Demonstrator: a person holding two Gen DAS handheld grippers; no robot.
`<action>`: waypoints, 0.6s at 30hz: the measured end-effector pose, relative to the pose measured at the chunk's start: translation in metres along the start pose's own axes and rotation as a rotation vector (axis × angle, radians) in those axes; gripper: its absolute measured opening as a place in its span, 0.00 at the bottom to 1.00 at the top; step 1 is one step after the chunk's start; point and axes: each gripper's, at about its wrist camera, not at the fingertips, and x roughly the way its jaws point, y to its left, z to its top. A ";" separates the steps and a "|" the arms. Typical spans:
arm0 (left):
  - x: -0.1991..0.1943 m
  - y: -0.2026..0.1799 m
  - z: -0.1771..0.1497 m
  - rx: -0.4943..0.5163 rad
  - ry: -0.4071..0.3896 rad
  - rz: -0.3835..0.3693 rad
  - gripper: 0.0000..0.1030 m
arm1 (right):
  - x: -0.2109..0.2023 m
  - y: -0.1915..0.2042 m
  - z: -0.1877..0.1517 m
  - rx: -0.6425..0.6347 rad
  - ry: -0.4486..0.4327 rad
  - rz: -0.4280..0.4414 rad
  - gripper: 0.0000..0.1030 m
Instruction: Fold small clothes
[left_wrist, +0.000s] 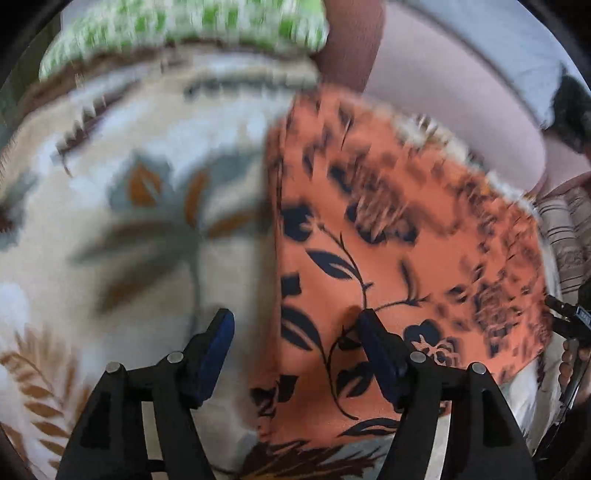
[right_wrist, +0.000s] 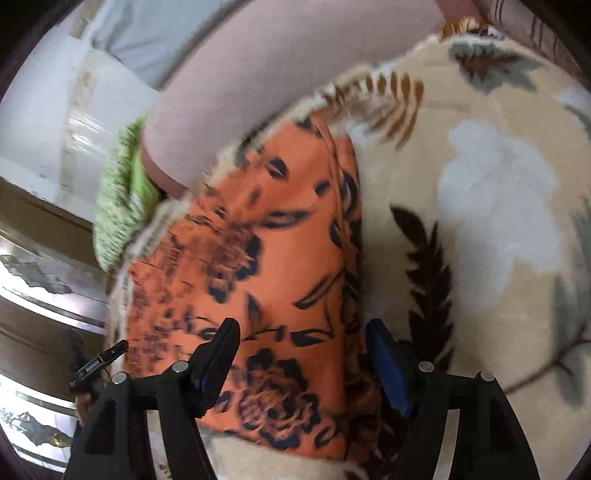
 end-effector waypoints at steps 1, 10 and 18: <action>-0.002 -0.005 -0.001 0.016 -0.030 0.028 0.56 | 0.001 0.003 0.000 -0.008 -0.006 -0.004 0.68; -0.016 -0.021 0.021 -0.054 0.014 0.060 0.10 | -0.002 0.036 0.008 -0.007 0.050 -0.018 0.18; -0.160 -0.035 -0.009 0.008 -0.187 -0.032 0.10 | -0.105 0.106 -0.016 -0.107 -0.033 0.106 0.17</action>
